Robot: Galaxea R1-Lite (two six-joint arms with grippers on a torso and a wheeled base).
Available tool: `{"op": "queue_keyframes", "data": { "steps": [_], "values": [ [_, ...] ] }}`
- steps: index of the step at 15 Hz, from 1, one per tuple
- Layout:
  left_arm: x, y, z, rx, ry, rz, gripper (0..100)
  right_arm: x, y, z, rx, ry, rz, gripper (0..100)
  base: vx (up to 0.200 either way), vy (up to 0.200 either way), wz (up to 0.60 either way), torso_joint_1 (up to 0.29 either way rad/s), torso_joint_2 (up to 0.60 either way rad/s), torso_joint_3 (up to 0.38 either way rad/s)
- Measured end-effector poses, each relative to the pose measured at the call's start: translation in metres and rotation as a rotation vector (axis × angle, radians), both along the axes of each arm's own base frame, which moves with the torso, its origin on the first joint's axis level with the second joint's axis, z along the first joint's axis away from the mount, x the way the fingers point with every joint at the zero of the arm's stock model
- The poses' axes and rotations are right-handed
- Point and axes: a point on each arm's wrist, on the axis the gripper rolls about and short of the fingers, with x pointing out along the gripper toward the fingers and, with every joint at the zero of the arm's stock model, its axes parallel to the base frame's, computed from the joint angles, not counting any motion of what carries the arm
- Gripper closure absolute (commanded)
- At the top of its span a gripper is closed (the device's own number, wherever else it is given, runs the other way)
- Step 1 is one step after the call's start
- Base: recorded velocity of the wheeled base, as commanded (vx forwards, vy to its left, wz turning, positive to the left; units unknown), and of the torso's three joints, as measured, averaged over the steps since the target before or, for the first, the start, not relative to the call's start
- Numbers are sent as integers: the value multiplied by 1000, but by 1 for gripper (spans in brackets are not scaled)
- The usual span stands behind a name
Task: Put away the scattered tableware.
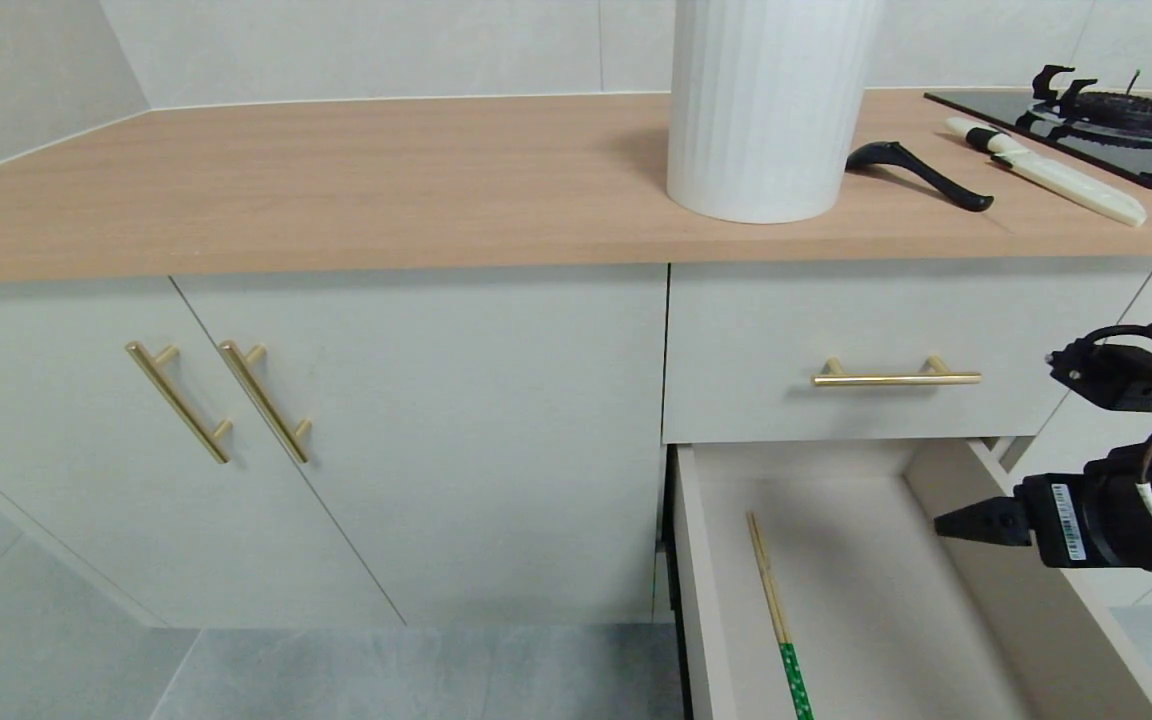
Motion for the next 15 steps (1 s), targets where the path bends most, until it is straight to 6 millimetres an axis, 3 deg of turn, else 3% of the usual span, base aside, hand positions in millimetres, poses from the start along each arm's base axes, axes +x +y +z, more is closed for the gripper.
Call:
{"op": "queue_keyframes", "data": {
  "steps": [3,7,12,15],
  "values": [
    [0,0,0,0,1,0,0,-7,-5,6,-2,-31,3,0,0,0,0,22,-54,-20],
    [0,0,0,0,1,0,0,-13,-7,5,-16,-42,19,0,0,0,0,151,-209,-232],
    [0,0,0,0,-1,0,0,-15,-8,3,-25,-36,25,0,0,0,0,104,-578,-253],
    [0,0,0,0,-1,-1,0,-16,-8,3,-25,-38,26,0,0,0,0,310,-476,-260]
  ]
}}
